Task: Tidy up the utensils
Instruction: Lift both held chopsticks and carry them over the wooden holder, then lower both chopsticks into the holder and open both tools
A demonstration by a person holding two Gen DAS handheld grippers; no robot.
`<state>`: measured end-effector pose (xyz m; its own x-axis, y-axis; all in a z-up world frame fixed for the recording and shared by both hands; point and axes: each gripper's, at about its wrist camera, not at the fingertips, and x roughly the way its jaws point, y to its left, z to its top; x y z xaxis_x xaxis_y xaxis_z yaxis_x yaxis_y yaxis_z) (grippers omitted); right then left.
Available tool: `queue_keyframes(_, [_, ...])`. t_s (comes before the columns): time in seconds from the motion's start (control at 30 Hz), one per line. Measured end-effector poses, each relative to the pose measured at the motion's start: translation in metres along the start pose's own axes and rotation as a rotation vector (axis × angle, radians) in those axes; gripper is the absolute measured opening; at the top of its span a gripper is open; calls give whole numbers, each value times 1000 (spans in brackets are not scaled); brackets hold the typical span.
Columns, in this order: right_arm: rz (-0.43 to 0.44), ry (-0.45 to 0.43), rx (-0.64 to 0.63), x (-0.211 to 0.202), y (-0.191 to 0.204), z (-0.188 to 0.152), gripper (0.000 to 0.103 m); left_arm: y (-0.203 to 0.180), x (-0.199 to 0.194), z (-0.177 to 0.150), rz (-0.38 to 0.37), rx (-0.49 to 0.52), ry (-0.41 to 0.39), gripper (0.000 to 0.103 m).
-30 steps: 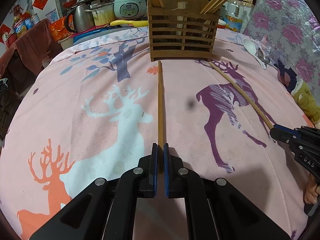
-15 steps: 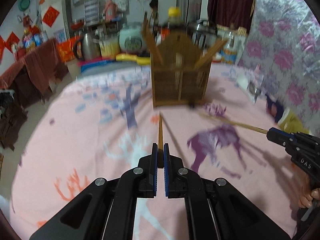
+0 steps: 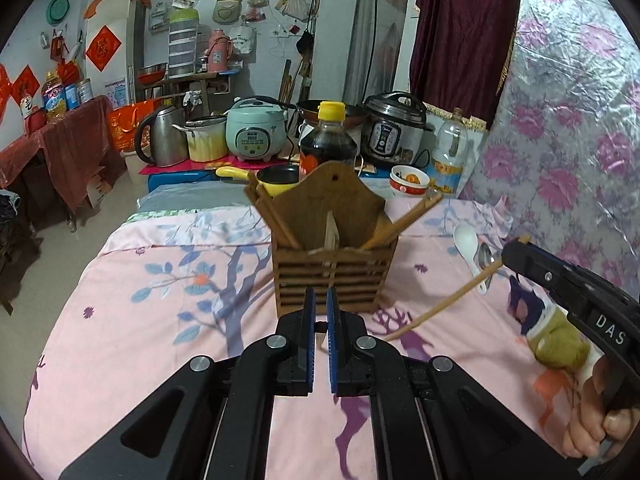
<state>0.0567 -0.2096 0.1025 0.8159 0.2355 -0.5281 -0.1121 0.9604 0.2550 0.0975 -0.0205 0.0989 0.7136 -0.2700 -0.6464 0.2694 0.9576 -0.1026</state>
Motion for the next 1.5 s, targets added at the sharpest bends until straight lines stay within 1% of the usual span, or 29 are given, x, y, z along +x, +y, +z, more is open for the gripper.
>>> queue_keyframes(0.1, [8,-17,4,8,4,15,7,0,5,15,-5,-15,-14,6])
queue_keyframes(0.27, [0,-76,-7,7,7,30,7,-1,-4,41,-12,-28,-73,6])
queue_keyframes(0.47, [-2,-164,-23,-12,11,42,7,-10,-34,70,13,20,-179,6])
queue_keyframes(0.57, [3,-212,-13,-19,12,50,6,-12,-46,88,22,15,-235,6])
queue_keyframes(0.6, [-7,-235,-11,-20,12,53,7,-13,-49,97,33,10,-261,6])
queue_keyframes(0.67, [-18,-260,-6,-20,12,57,7,-13,-51,111,51,-3,-302,6])
queue_keyframes(0.73, [-16,-278,4,-15,10,62,7,-11,-49,120,52,-25,-333,6])
queue_keyframes(0.83, [-28,-279,-2,-4,10,66,7,-4,-39,129,42,-70,-364,6])
queue_keyframes(0.9, [-28,-259,-10,7,9,67,7,3,-28,130,32,-100,-374,6])
queue_keyframes(1.03, [-45,-229,-19,25,6,66,6,13,-8,123,45,-134,-387,6])
queue_keyframes(1.23, [-60,-209,-24,40,4,66,7,28,10,114,37,-172,-384,6])
queue_keyframes(1.33, [-61,-201,-31,46,6,67,7,31,16,113,35,-173,-379,6])
queue_keyframes(1.5, [-57,-166,-44,62,10,64,7,37,27,105,52,-177,-358,6])
